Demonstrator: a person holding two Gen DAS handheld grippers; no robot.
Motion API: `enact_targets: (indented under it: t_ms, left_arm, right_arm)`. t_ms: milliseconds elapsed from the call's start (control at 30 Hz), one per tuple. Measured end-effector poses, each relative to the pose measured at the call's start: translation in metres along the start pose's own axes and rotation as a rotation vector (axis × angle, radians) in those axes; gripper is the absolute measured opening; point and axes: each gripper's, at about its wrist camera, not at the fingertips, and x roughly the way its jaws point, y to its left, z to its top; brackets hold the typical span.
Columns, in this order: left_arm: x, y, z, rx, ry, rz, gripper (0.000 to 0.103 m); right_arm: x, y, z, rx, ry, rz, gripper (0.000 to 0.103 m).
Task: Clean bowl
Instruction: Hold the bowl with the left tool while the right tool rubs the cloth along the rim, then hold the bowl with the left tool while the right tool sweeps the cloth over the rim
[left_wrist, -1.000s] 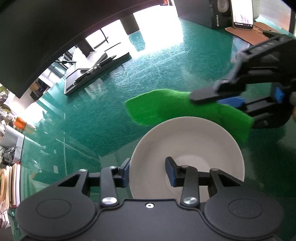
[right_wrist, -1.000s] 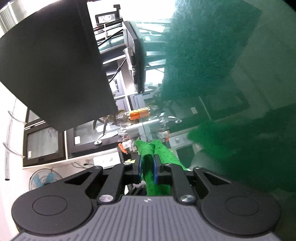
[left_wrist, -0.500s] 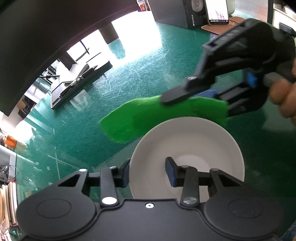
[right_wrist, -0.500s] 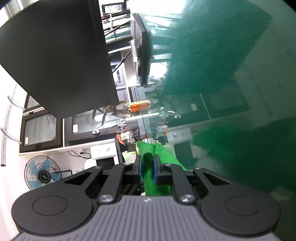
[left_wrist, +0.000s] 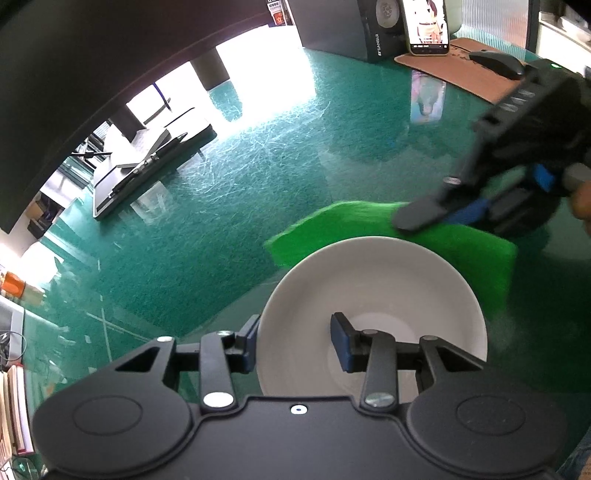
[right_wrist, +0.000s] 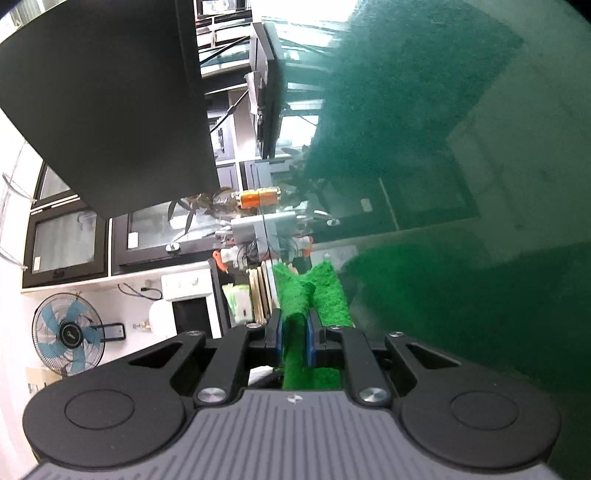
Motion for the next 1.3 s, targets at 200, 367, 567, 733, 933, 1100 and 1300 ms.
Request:
enact_targets:
  t_ms: [200,367,567,733,933,1100,1300]
  left_arm:
    - [0.0,-0.001,0.001,-0.004,0.007,0.004,0.039]
    - [0.0,-0.002,0.001,0.006,0.006,-0.007,0.039]
    - [0.001,-0.002,0.001,0.011,0.004,-0.011,0.039]
    - [0.001,-0.004,0.002,0.008,0.009,-0.006,0.039]
    - [0.0,-0.005,0.002,0.011,0.01,-0.002,0.039]
    - [-0.001,-0.006,0.002,0.023,0.0,-0.017,0.04]
    - [0.0,-0.005,0.001,0.021,-0.009,-0.026,0.041]
  right_arm:
    - [0.038,0.008,0.014,-0.018,0.023,0.028,0.014]
    - [0.018,0.001,0.012,0.002,0.026,0.032,0.014]
    - [-0.003,-0.003,0.006,-0.008,0.056,0.006,0.014]
    - [0.025,0.004,0.017,-0.019,0.06,0.038,0.014]
    - [0.057,0.015,0.021,-0.041,0.095,0.048,0.014]
    - [0.029,0.011,0.019,-0.038,0.081,0.047,0.014]
    - [0.001,0.007,0.015,-0.045,0.091,0.003,0.014]
